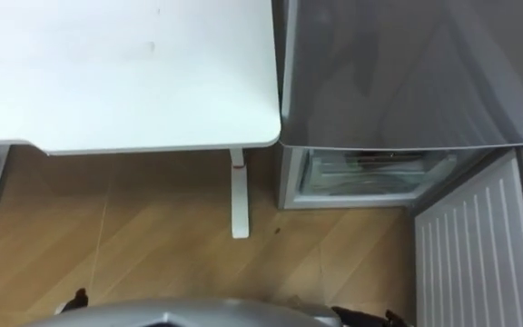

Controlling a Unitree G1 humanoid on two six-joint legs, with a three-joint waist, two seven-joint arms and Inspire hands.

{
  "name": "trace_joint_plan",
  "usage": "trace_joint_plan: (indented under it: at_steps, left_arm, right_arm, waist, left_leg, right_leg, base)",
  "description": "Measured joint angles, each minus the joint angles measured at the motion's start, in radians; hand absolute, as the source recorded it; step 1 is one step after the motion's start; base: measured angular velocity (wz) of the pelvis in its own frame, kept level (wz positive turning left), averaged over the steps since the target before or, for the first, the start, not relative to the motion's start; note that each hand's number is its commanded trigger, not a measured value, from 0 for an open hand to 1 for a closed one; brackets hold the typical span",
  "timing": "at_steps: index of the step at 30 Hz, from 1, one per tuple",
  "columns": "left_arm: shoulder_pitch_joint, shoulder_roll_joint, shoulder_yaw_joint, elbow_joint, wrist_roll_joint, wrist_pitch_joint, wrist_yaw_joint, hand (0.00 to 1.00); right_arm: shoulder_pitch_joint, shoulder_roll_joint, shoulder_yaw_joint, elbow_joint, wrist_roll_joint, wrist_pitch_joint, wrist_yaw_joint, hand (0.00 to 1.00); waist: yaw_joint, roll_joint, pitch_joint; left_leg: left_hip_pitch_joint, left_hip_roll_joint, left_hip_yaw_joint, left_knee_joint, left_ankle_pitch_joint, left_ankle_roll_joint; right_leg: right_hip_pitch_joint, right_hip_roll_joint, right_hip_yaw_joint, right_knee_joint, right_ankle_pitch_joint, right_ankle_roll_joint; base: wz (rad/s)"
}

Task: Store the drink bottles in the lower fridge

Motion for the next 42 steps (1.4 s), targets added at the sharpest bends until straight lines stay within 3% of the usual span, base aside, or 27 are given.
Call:
trace_joint_plan:
  at_steps: [8, 13, 20, 24, 29, 31, 34, 39, 42]
  left_arm:
    - [-0.009, 0.002, 0.018, 0.001, 0.048, 0.013, -0.003, 0.00]
    - [-0.010, 0.001, 0.035, 0.005, 0.143, 0.014, -0.013, 0.00]
    - [-0.024, 0.003, 0.039, 0.011, 0.188, 0.008, -0.021, 0.00]
    - [-0.030, 0.012, 0.039, 0.010, 0.240, 0.001, -0.020, 0.00]
    - [-0.029, 0.019, 0.045, -0.029, 0.289, -0.015, -0.018, 0.00]
    - [-0.029, 0.023, 0.056, -0.027, 0.292, -0.022, -0.018, 0.00]
    - [-0.027, 0.025, 0.075, -0.045, 0.292, -0.023, -0.018, 0.00]
    - [0.000, 0.030, 0.077, -0.078, 0.294, -0.022, -0.018, 0.00]
    - [0.006, 0.030, 0.077, -0.080, 0.295, -0.022, -0.018, 0.00]
  right_arm:
    - [-0.008, 0.003, 0.001, 0.001, -0.078, 0.020, 0.001, 0.00]
    - [-0.012, 0.003, -0.008, 0.001, -0.083, 0.019, 0.000, 0.00]
    - [-0.048, -0.002, -0.073, -0.033, -0.075, 0.012, -0.021, 0.00]
    - [-0.051, -0.012, -0.118, -0.171, -0.120, -0.014, -0.065, 0.00]
    - [-0.005, -0.012, -0.161, -0.533, -0.243, -0.030, -0.169, 0.00]
    - [-0.005, -0.012, -0.170, -0.662, -0.342, -0.064, -0.221, 0.00]
    - [-0.002, -0.012, -0.188, -0.749, -0.434, -0.086, -0.284, 0.00]
    - [0.035, -0.012, -0.200, -0.787, -0.431, -0.094, -0.360, 0.00]
    - [0.052, -0.012, -0.218, -0.784, -0.432, -0.094, -0.377, 0.00]
  waist:
    - [0.002, -0.018, 0.0029]
    - [0.005, -0.016, 0.0031]
    - [0.000, -0.011, 0.0032]
    - [-0.022, -0.011, 0.0026]
    - [-0.034, -0.010, 0.0010]
    - [-0.040, -0.014, 0.0006]
    - [-0.051, -0.022, -0.0043]
    - [-0.057, -0.032, -0.0075]
    - [-0.074, -0.027, -0.0090]
  left_leg:
    - [0.007, 0.000, 0.005, 0.004, 0.000, 0.000]
    - [0.011, 0.002, 0.008, -0.001, 0.000, 0.000]
    - [0.016, 0.011, 0.027, 0.001, -0.003, -0.005]
    - [0.018, 0.013, 0.027, 0.003, -0.002, -0.006]
    - [0.024, 0.014, 0.050, 0.000, -0.002, -0.006]
    - [0.024, 0.013, 0.058, -0.003, -0.002, -0.006]
    - [0.024, 0.013, 0.060, -0.006, -0.002, -0.007]
    - [0.025, 0.016, 0.060, -0.006, -0.005, -0.010]
    - [0.025, 0.015, 0.059, -0.007, -0.006, -0.010]
  right_leg:
    - [0.000, 0.000, 0.009, 0.000, 0.000, 0.000]
    - [0.000, 0.003, 0.016, 0.000, 0.000, 0.000]
    - [0.000, 0.011, 0.031, 0.001, 0.006, -0.005]
    - [-0.002, 0.014, 0.037, 0.001, 0.007, -0.006]
    - [-0.014, 0.017, 0.061, 0.005, 0.008, -0.007]
    - [-0.019, 0.018, 0.072, 0.002, 0.008, -0.006]
    - [-0.020, 0.018, 0.075, 0.000, 0.009, -0.005]
    - [-0.020, 0.020, 0.075, 0.000, 0.009, -0.005]
    - [-0.019, 0.020, 0.072, 0.001, 0.009, -0.005]
  base:
    - [-0.01]
    - [-0.01]
    - [-0.09]
    - [-0.01]
    - [-0.13]
    - [-0.16]
    - [-0.02]
    - [0.00]
    - [0.00]
